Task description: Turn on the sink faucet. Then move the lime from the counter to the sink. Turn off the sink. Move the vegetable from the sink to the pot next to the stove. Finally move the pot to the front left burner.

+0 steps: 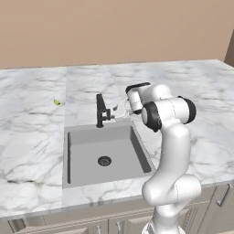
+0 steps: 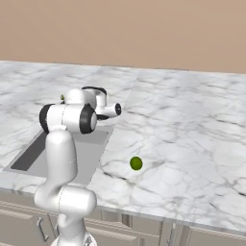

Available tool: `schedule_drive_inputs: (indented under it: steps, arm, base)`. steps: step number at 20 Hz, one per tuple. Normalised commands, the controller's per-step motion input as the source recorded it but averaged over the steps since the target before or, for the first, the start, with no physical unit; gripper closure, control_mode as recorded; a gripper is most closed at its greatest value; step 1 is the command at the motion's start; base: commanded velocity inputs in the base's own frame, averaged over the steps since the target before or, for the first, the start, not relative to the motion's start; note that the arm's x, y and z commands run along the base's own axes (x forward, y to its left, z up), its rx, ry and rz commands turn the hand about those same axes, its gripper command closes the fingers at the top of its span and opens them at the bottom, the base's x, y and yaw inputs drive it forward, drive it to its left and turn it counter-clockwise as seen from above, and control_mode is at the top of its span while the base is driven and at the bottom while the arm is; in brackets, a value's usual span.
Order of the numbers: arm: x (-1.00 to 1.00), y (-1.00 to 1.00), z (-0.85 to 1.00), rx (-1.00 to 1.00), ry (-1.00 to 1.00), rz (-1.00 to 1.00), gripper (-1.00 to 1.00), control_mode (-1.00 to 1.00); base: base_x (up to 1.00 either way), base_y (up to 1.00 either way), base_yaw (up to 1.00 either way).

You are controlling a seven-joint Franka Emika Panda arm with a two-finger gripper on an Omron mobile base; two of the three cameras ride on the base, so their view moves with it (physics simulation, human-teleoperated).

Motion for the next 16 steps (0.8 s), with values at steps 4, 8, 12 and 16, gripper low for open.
schedule_drive_inputs:
  steps: [4, 8, 12, 16]
  arm:
    - [0.26, 0.00, -0.12, 0.00, 0.00, 0.01, -1.00, -1.00]
    - [0.21, 0.01, -0.15, 0.00, 0.00, 0.01, -1.00, -1.00]
    - [0.08, 0.11, -0.07, 0.00, 0.00, 0.00, -1.00, -1.00]
    - [0.09, 0.18, -0.06, 0.00, 0.00, 0.00, -1.00, -1.00]
  base:
    - [0.00, 0.00, 0.00]
    - [0.00, 0.00, 0.00]
    - [0.00, 0.00, 0.00]
    - [0.00, 0.00, 0.00]
